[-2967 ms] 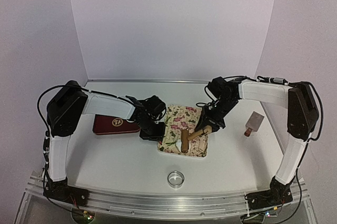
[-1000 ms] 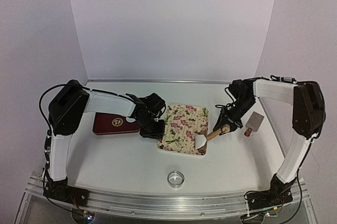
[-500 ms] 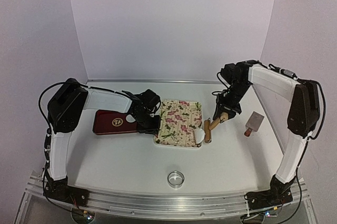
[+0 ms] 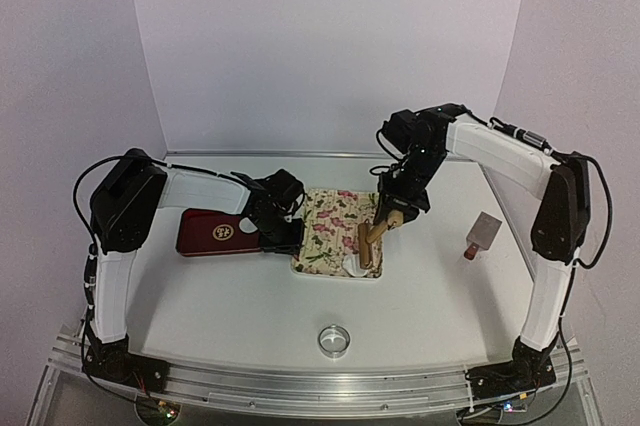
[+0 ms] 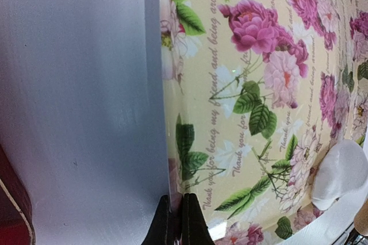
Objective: Roll out the dumpling wrappers from the dough
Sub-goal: Flatten out the dough on the work surface.
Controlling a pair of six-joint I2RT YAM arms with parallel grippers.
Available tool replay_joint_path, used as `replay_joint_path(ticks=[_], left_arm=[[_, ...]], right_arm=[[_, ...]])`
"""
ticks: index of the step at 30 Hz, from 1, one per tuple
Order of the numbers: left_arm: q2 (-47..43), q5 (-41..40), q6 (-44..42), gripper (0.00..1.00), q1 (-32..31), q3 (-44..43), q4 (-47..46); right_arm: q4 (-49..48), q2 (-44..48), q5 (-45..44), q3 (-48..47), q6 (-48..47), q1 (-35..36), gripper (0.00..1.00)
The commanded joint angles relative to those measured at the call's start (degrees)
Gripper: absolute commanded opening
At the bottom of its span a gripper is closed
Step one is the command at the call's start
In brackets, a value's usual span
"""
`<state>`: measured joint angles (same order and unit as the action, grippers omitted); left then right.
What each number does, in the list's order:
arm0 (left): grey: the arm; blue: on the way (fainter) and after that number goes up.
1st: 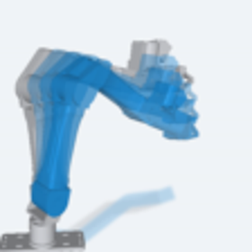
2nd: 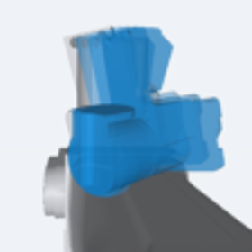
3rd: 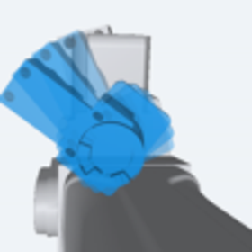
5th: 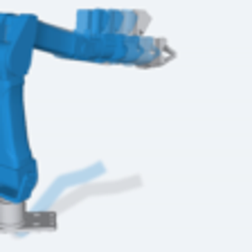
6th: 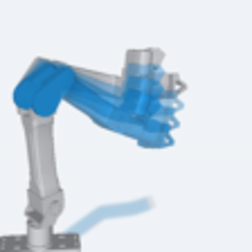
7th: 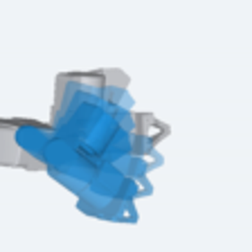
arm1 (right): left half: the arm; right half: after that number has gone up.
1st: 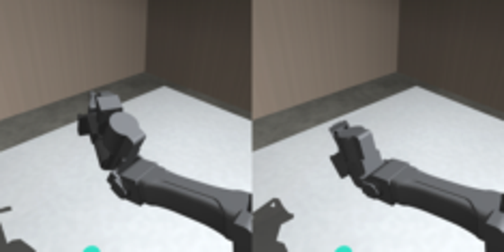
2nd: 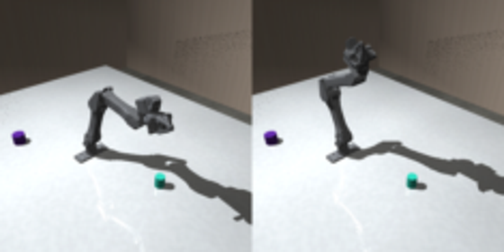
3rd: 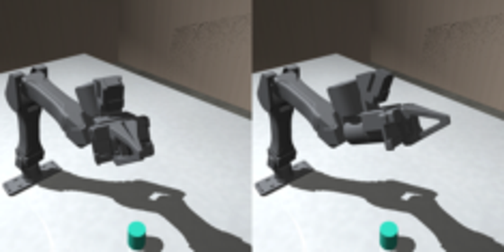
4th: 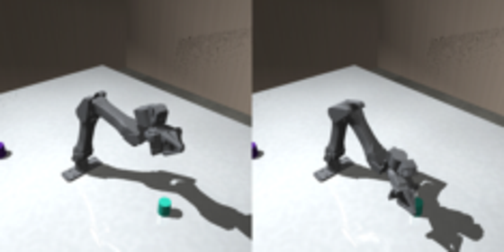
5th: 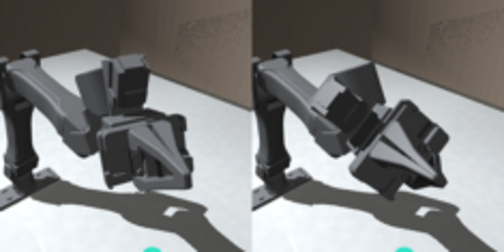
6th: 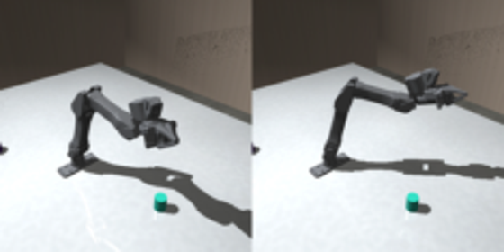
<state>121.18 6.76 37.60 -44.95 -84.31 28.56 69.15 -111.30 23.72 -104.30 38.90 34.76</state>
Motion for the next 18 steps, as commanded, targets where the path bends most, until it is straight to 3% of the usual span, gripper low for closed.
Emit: replay_joint_path(ticks=[1,18], left_arm=[[0.7,-0.5,-1.1,0.0,-0.6,-1.2,1.2],[0.4,0.4,-1.5,0.0,-1.6,-0.4,0.7]], right_arm=[[0.9,0.4,-0.6,-5.1,2.4,1.9,0.0],[0.5,-3.9,-2.8,-3.0,2.4,3.1,0.0]])
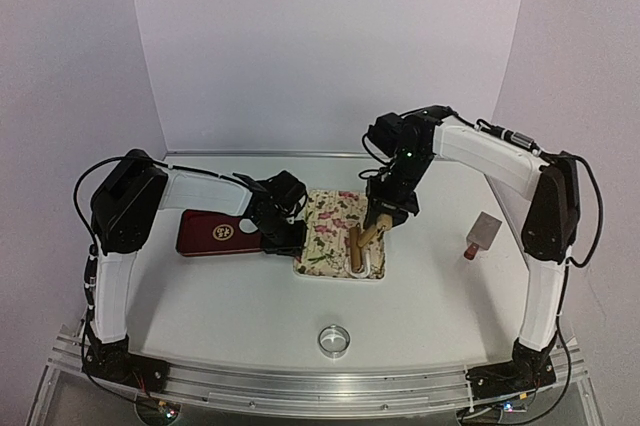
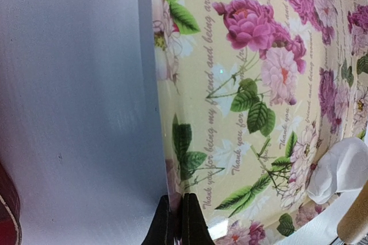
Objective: Roll out the dumpling wrappers from the dough
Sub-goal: Flatten out the dough on the work surface.
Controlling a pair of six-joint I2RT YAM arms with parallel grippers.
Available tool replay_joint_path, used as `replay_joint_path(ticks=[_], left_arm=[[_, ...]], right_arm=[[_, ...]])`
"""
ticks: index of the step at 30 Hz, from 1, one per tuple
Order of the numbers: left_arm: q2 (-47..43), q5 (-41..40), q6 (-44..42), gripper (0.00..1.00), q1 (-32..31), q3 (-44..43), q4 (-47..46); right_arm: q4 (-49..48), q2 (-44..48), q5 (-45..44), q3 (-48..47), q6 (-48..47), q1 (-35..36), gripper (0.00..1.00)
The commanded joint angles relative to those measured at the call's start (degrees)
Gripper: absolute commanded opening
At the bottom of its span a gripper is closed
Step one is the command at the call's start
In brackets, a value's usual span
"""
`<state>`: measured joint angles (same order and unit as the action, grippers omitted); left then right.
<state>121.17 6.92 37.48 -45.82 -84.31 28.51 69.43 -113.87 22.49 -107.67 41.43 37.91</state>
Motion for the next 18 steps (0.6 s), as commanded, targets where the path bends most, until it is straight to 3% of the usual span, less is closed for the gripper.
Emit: replay_joint_path(ticks=[1,10,18], left_arm=[[0.4,0.2,-1.4,0.0,-0.7,-0.5,0.8],[-0.7,0.7,-1.4,0.0,-0.8,0.3,0.4],[-0.5,1.5,-1.9,0.0,-0.9,0.7,0.0]], right_arm=[[0.0,-1.5,-1.5,1.0,-0.1,0.0,0.0],[-3.4,-4.9,2.0,2.8,-1.8,0.0,0.0],[-4.0,-8.3,-0.8,4.6,-1.3,0.0,0.0]])
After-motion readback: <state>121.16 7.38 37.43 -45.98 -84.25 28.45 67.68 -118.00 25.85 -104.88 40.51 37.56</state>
